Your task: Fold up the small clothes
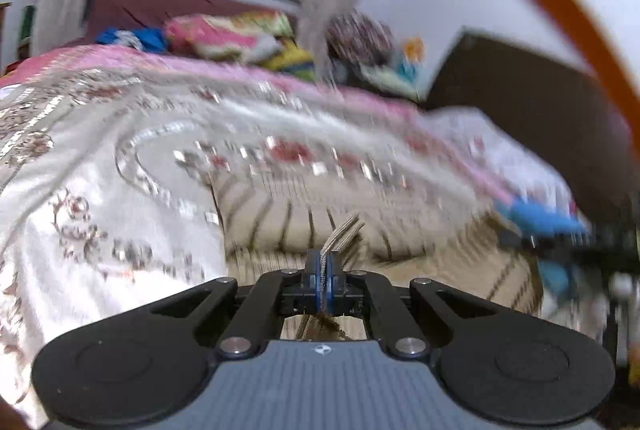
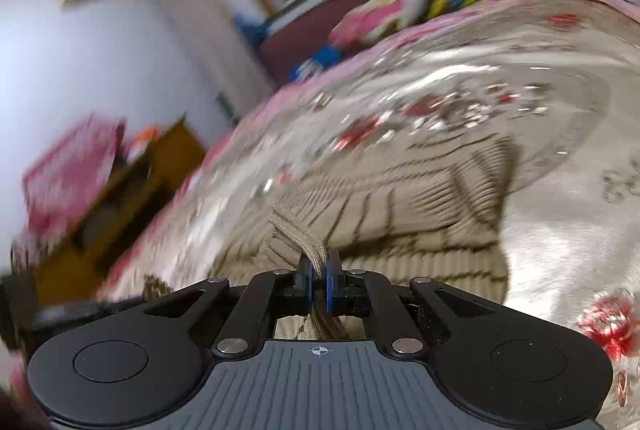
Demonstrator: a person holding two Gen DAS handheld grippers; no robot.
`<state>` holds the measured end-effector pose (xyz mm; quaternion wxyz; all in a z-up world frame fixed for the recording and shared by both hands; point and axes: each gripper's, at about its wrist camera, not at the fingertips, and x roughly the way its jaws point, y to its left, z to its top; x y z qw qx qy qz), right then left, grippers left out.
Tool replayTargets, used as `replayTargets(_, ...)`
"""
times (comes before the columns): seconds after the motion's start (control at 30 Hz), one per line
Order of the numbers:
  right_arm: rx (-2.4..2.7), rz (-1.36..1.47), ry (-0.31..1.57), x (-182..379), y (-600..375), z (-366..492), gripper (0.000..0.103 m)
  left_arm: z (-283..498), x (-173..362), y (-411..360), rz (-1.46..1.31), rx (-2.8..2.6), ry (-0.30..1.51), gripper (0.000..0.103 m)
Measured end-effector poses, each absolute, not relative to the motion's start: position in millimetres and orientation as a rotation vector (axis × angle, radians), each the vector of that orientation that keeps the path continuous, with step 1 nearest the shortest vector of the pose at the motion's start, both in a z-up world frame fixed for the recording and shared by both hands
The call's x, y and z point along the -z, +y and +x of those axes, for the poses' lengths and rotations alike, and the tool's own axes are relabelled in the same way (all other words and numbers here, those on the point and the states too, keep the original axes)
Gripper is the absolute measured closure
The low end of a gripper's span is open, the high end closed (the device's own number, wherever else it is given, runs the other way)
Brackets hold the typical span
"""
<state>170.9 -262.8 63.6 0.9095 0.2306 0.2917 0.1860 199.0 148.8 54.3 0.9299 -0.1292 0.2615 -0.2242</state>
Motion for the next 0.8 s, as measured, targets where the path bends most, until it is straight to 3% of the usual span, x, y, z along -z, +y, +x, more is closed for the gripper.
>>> replayTargets(0.6, -0.323, 0.611, 0.318, -105, -310, 163, 0.098, 223, -83, 176, -0.422, 0.384, 0.317, 0.093)
replayTargets(0.8, -0.305, 0.605, 0.319, -108, -309, 185, 0.098, 259, -85, 166, -0.380, 0.382, 0.314, 0.093)
